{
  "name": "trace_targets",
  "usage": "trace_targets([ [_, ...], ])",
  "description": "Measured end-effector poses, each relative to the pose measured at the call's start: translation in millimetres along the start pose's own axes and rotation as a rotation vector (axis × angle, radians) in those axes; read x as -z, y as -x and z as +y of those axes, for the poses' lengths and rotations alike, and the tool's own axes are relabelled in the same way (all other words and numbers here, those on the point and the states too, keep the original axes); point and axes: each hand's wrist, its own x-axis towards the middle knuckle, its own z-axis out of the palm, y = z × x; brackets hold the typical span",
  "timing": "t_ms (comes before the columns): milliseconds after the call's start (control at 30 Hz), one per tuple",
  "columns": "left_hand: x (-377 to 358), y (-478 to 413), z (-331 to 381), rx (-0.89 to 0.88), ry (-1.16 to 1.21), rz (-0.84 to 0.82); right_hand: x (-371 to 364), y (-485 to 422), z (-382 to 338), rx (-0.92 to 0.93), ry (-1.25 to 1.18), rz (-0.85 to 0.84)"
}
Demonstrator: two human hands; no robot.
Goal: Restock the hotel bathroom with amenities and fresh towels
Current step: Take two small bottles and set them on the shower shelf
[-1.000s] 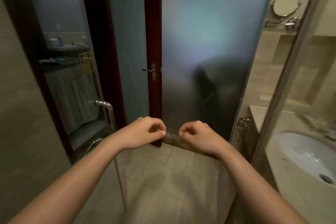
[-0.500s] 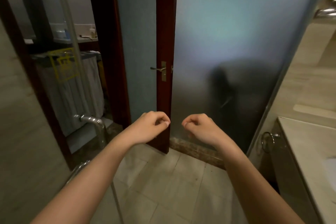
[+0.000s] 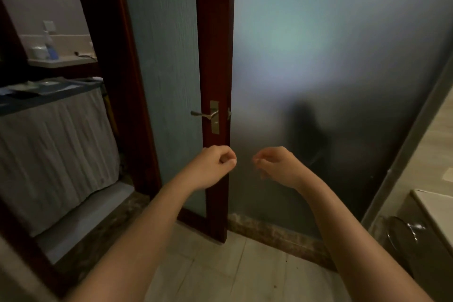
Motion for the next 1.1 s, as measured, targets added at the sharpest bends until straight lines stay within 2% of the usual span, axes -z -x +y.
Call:
trace_targets([
  [300,38,-118,-85,0.113,-0.016,0.054,-8,-169,13,0.136,-0.042,-0.156],
  [567,78,-192,-152,0.316,0.019,0.224,-30,-326,-4,0.352,-0.087,-0.378],
  [833,130,-197,-222,0.456,0.051,0.402,-103,-439,-53,0.448,-0.267,-0.56],
  [1000,171,-180,-289,0.497,0.053,0.443,-163,-491,-93,0.508,-0.242,-0.651],
  [1100,209,-171,-334,0.483,0.077,0.495,-200,-526,-128,0.577,-0.202,-0.626],
])
